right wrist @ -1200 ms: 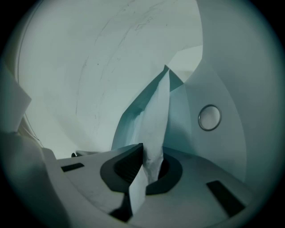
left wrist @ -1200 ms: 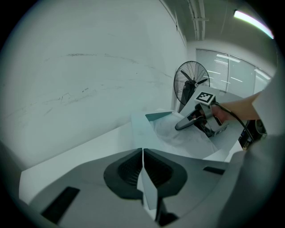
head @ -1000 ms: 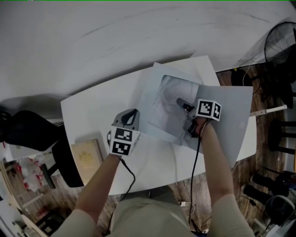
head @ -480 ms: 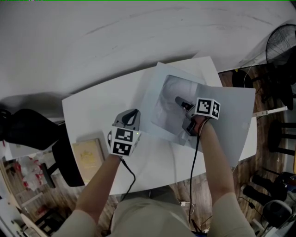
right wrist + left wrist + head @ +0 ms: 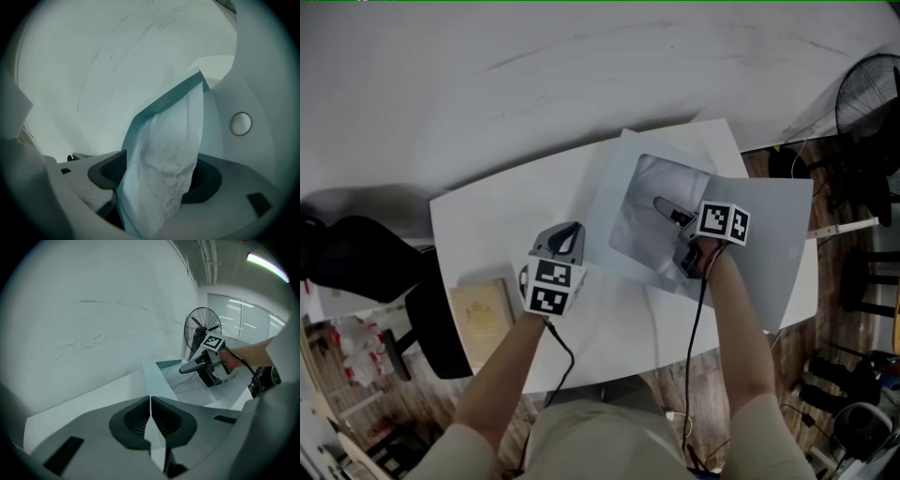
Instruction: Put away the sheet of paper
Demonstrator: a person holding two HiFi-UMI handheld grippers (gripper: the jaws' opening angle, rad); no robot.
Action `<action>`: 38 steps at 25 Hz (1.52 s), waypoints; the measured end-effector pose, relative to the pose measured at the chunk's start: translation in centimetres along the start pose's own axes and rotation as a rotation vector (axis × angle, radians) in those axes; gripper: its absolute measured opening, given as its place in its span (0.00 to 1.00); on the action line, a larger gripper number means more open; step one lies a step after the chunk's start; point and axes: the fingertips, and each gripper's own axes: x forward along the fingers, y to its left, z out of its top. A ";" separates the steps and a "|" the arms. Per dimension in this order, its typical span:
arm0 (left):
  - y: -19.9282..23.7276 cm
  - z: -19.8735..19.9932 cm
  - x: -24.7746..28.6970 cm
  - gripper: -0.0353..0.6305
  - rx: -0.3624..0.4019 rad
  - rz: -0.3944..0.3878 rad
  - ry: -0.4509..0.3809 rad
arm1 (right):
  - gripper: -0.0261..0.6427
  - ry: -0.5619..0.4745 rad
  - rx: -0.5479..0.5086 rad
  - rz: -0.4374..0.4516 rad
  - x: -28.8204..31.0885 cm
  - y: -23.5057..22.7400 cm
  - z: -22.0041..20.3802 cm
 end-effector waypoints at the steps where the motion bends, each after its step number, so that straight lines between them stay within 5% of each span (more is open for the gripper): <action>1: 0.0 0.1 -0.1 0.09 0.000 -0.001 -0.002 | 0.56 0.005 -0.012 -0.012 -0.1 0.0 -0.1; 7: -0.5 0.2 -1.1 0.09 0.007 -0.017 -0.012 | 0.66 0.026 -0.132 -0.096 -1.0 0.0 -0.1; 14: -0.6 0.1 -2.5 0.09 0.005 -0.022 -0.026 | 0.68 0.005 -0.151 -0.041 -2.0 1.6 0.0; 21: -0.2 -0.7 -3.5 0.09 0.005 -0.025 -0.026 | 0.68 0.024 -0.159 -0.085 -0.9 0.5 -0.5; 30: 1.1 0.0 -5.3 0.09 0.005 -0.013 -0.059 | 0.72 -0.079 -0.254 -0.177 -3.6 1.9 2.1; 38: 1.1 4.1 -8.1 0.09 0.017 -0.010 -0.146 | 0.72 -0.211 -0.454 -0.190 -8.8 8.5 4.5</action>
